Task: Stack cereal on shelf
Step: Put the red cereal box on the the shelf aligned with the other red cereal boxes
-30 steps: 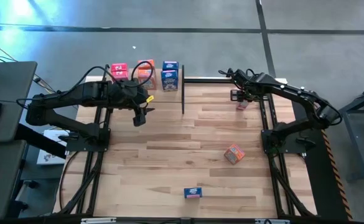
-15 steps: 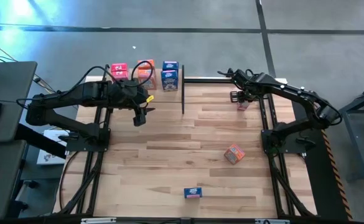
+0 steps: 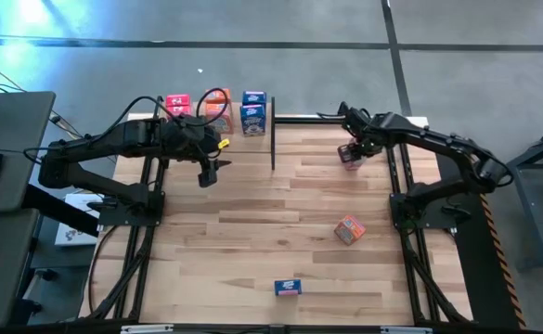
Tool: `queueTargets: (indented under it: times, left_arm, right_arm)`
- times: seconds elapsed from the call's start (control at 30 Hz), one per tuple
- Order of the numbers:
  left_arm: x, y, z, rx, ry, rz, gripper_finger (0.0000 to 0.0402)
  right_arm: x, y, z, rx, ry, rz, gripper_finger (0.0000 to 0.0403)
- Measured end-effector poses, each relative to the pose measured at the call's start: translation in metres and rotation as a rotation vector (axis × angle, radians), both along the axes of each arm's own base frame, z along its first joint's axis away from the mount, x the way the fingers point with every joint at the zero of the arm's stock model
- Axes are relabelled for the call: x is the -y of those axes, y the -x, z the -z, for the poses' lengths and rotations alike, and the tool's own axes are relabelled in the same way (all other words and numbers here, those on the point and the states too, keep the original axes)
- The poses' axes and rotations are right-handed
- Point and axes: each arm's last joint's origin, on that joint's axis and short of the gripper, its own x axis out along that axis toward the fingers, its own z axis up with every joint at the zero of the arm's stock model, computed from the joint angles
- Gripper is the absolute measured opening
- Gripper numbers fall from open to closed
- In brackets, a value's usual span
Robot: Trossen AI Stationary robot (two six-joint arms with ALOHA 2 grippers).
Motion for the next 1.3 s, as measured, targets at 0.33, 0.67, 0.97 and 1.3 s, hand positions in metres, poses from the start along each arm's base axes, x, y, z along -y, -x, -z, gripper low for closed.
queueTargets:
  times: [0.33,0.67,0.97,1.3]
  left_arm:
    - [0.006,-0.001,0.000,-0.009,-0.021,0.050,0.0225]
    - [0.010,-0.002,0.000,0.019,0.092,0.056,0.0225]
    - [0.005,-0.003,-0.002,0.051,0.111,0.037,0.0225]
    - [0.003,-0.009,-0.010,0.169,0.173,0.104,0.0225]
  right_arm:
    - [-0.027,-0.022,-0.014,0.157,0.056,-0.203,0.0154]
    - [-0.050,-0.047,-0.020,0.297,0.101,-0.353,0.0154]
    - [-0.063,-0.063,-0.027,0.402,0.151,-0.509,0.0154]
    - [-0.087,-0.079,-0.034,0.545,0.147,-0.687,0.0154]
